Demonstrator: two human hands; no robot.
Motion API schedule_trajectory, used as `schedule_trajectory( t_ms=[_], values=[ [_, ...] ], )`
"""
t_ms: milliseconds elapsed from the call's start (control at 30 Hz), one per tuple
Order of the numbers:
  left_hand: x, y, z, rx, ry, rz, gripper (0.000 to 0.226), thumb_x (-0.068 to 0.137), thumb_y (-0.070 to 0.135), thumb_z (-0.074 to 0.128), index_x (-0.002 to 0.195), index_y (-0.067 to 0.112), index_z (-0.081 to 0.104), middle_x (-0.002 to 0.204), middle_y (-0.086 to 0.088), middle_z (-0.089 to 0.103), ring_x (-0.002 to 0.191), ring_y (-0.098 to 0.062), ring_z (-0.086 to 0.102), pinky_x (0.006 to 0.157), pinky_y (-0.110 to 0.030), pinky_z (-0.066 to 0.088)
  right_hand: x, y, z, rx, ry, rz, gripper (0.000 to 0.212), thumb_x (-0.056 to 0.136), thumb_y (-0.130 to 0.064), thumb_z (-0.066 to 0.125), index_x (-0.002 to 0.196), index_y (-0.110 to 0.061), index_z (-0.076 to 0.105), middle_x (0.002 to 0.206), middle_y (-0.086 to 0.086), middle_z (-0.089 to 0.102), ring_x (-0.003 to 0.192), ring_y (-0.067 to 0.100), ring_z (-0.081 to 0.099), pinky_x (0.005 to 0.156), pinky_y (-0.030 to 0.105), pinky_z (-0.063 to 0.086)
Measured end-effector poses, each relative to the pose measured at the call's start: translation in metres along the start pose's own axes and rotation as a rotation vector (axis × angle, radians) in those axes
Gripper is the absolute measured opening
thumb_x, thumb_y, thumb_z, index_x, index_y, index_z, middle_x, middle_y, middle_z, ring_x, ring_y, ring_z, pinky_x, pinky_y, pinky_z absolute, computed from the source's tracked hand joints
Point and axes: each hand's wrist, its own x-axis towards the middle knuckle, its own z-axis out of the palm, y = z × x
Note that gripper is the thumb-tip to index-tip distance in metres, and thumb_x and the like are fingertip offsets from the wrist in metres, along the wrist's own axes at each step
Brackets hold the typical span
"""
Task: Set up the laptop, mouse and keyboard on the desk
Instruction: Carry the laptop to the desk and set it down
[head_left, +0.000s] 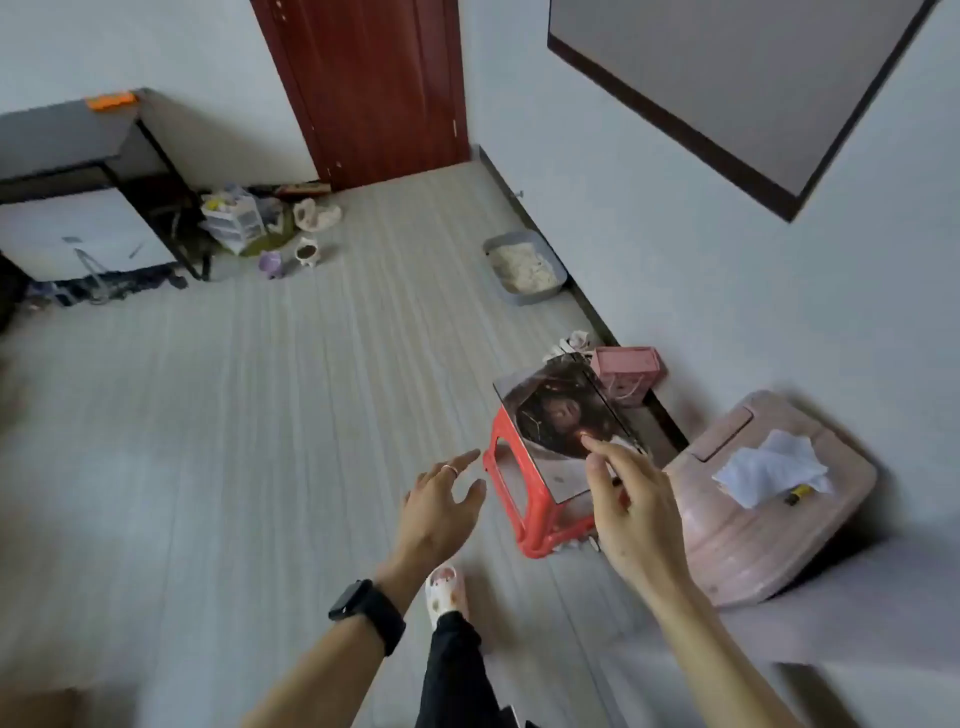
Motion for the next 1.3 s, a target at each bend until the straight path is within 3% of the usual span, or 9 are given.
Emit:
schedule_trajectory(
  t_ms=[233,467,600,800,933,1000,1100,1233,1300],
  values=[
    [0.125,0.0,0.02,0.012,-0.257,0.02,0.036,0.096,0.035,0.053,0.132,0.036,0.058,0.129,0.011,0.062,0.123,-0.013,0.054,0.105,-0.031,0.042,0.047,0.059,0.04,-0.106,-0.122,0.375,0.037,0.103,-0.045,0.04,0.13,-0.032,0.062,0.127,-0.01,0.064,0.119,0.012,0.056,0.099,0.031,0.043],
    [0.271,-0.01,0.016,0.227,-0.591,0.12,0.032,0.096,0.035,0.051,0.126,0.035,0.061,0.121,0.011,0.066,0.114,-0.013,0.059,0.098,-0.027,0.044,0.097,0.073,0.089,0.072,0.002,0.859,0.033,0.105,-0.034,0.041,0.129,-0.027,0.063,0.127,-0.008,0.063,0.116,0.01,0.053,0.096,0.027,0.034],
    [0.322,-0.017,0.034,0.307,-0.713,0.081,0.032,0.096,0.034,0.051,0.127,0.033,0.06,0.122,0.007,0.066,0.117,-0.015,0.058,0.101,-0.031,0.043,0.109,0.092,0.119,0.149,0.033,1.05,0.027,0.106,-0.032,0.039,0.108,-0.026,0.065,0.105,-0.005,0.062,0.104,0.02,0.056,0.09,0.03,0.035],
    [0.372,-0.001,0.078,0.295,-0.786,0.042,0.029,0.095,0.026,0.052,0.121,0.027,0.063,0.111,0.007,0.065,0.108,-0.013,0.057,0.092,-0.025,0.041,0.148,0.14,0.145,0.223,-0.043,1.222,0.038,0.102,-0.048,0.029,0.112,-0.028,0.06,0.117,-0.006,0.06,0.11,0.02,0.054,0.089,0.032,0.033],
    [0.388,0.008,0.108,0.294,-0.812,-0.035,0.028,0.093,0.023,0.054,0.119,0.025,0.065,0.107,0.006,0.064,0.103,-0.012,0.055,0.088,-0.024,0.038,0.159,0.18,0.153,0.361,0.005,1.354,0.034,0.09,-0.051,0.033,0.082,-0.026,0.054,0.094,0.002,0.057,0.093,0.025,0.056,0.085,0.039,0.042],
    [0.406,0.008,0.127,0.325,-0.811,-0.031,0.029,0.092,0.025,0.055,0.119,0.024,0.065,0.113,0.004,0.068,0.109,-0.014,0.059,0.088,-0.023,0.039,0.165,0.206,0.155,0.44,0.049,1.422,0.036,0.097,-0.042,0.039,0.096,-0.013,0.059,0.103,0.013,0.061,0.101,0.03,0.062,0.089,0.042,0.048],
    [0.435,0.013,0.143,0.33,-0.775,0.001,0.03,0.093,0.029,0.058,0.121,0.022,0.065,0.116,0.004,0.069,0.108,-0.013,0.061,0.086,-0.022,0.039,0.172,0.238,0.158,0.437,0.039,1.442,0.023,0.097,-0.042,0.047,0.104,-0.026,0.063,0.109,0.003,0.067,0.1,0.023,0.064,0.093,0.045,0.052],
    [0.479,0.014,0.172,0.381,-0.75,0.041,0.032,0.094,0.031,0.06,0.124,0.019,0.063,0.125,-0.001,0.065,0.113,-0.017,0.06,0.091,-0.025,0.042,0.181,0.288,0.161,0.376,0.051,1.514,0.023,0.096,-0.041,0.051,0.106,-0.023,0.061,0.1,-0.001,0.064,0.085,0.021,0.059,0.07,0.032,0.047],
    [0.509,0.01,0.189,0.427,-0.739,0.059,0.038,0.094,0.031,0.06,0.129,0.02,0.06,0.133,-0.005,0.06,0.12,-0.022,0.057,0.097,-0.032,0.044,0.187,0.312,0.164,0.394,0.118,1.564,0.019,0.098,-0.037,0.052,0.114,-0.028,0.059,0.109,-0.002,0.062,0.095,0.024,0.059,0.075,0.034,0.045]
  ],
)
